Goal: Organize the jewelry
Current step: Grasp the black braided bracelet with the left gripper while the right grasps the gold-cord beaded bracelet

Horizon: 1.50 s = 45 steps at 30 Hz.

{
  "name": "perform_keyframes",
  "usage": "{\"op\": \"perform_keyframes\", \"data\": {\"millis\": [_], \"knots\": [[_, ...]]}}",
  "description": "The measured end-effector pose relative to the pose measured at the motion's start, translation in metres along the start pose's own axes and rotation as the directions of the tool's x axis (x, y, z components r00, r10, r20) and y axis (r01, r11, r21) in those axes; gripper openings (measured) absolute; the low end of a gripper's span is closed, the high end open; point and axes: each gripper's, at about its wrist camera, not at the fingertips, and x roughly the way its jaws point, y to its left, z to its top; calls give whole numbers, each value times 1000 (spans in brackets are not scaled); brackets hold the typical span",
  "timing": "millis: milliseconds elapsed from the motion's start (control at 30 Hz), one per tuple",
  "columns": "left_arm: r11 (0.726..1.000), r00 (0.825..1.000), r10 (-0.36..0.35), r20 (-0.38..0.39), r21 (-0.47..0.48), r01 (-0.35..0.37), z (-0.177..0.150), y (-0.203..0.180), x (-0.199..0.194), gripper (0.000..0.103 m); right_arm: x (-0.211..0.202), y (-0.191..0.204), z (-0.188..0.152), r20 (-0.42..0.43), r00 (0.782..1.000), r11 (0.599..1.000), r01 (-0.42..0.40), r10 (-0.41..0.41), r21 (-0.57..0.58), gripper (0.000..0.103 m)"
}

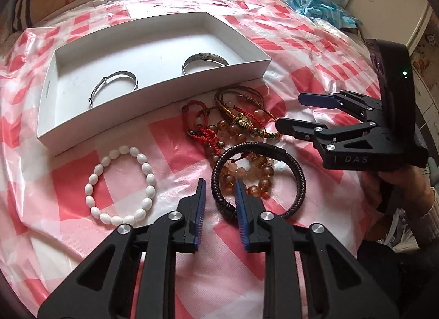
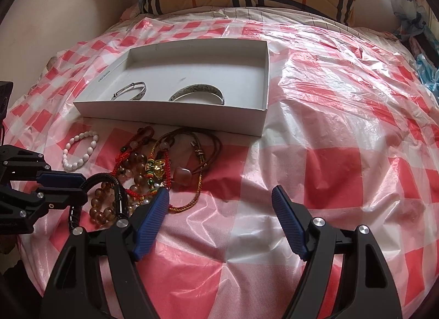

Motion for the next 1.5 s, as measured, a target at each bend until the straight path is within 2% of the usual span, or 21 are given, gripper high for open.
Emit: {"op": "perform_keyframes", "data": {"millis": [33, 133, 167, 233, 300, 433, 533, 567, 633, 767, 800, 833, 900, 933, 967, 1033, 1133, 1233, 1367, 1500], "knots": [[1000, 1000, 8, 2, 4, -8, 2, -1, 3, 34, 1, 1, 0, -4, 1000, 1000, 2, -2, -4, 74], [1000, 1000, 0, -4, 20, 0, 4, -6, 9, 35, 4, 2, 1, -8, 1000, 1000, 6, -7, -14, 74], [1000, 1000, -1, -5, 31, 1, 4, -8, 9, 32, 4, 2, 2, -5, 1000, 1000, 11, -11, -14, 74], [999, 999, -36, -12, 39, 37, 1, -10, 7, 16, 5, 2, 4, -3, 1000, 1000, 22, -22, -22, 74], [999, 999, -31, -15, 41, 31, -4, -8, 3, 12, 7, 6, 5, -5, 999, 998, 36, -37, -42, 73], [1000, 1000, -19, -10, 0, 19, -17, 3, -3, 10, 15, 10, 3, -47, 991, 986, 119, -125, -117, 68], [1000, 1000, -16, -3, -23, 16, -20, 9, -5, 10, 7, -1, -1, -38, 976, 971, 211, -216, -113, 68], [999, 1000, -19, -2, -27, 19, -20, 9, -5, 10, 4, -8, -2, -42, 975, 972, 214, -218, -93, 67], [999, 1000, -18, -2, -32, 18, -18, 8, -1, 10, 1, -16, -3, -42, 983, 983, 175, -178, -56, 66], [1000, 1000, -7, 3, -29, 7, -17, 3, 2, 10, 8, -10, -1, -48, 989, 988, 133, -137, -75, 66], [1000, 1000, -3, 3, -27, 3, -17, 3, 2, 10, 12, -8, 0, -51, 991, 989, 122, -126, -78, 60], [1000, 1000, 1, 3, -24, -1, -17, 2, 2, 10, 16, -7, 1, -61, 993, 993, 95, -100, -71, 49], [1000, 1000, 4, 5, -24, -4, -17, 2, 3, 10, 17, -3, 3, -69, 995, 995, 66, -71, -70, 38], [1000, 1000, 4, 6, -26, -4, -17, 2, 3, 10, 16, -2, 2, -77, 996, 997, 35, -41, -74, 19], [1000, 1000, 4, 7, -28, -4, -18, 2, 3, 10, 16, -5, 2, -94, 995, 999, -18, 14, -43, 12], [1000, 1000, 4, 9, -31, -3, -18, 2, 3, 10, 12, -16, 2, -99, 988, 992, -113, 117, 50, 5], [999, 1000, 6, 11, -36, -6, -18, 2, 3, 10, -1, -32, 3, -44, 968, 955, -238, 249, 176, 5], [999, 1000, 10, 13, -37, -9, -19, 1, 3, 10, -19, -39, 7, 22, 952, 926, -302, 305, 225, 4], [999, 1000, 11, 16, -42, -10, -20, 2, 4, 10, -35, -23, 11, 44, 963, 955, -271, 267, 124, 4], [999, 1000, 8, 19, -45, -7, -20, 3, 5, 10, -43, -18, 9, 82, 934, 928, -356, 349, 109, 4]]}}
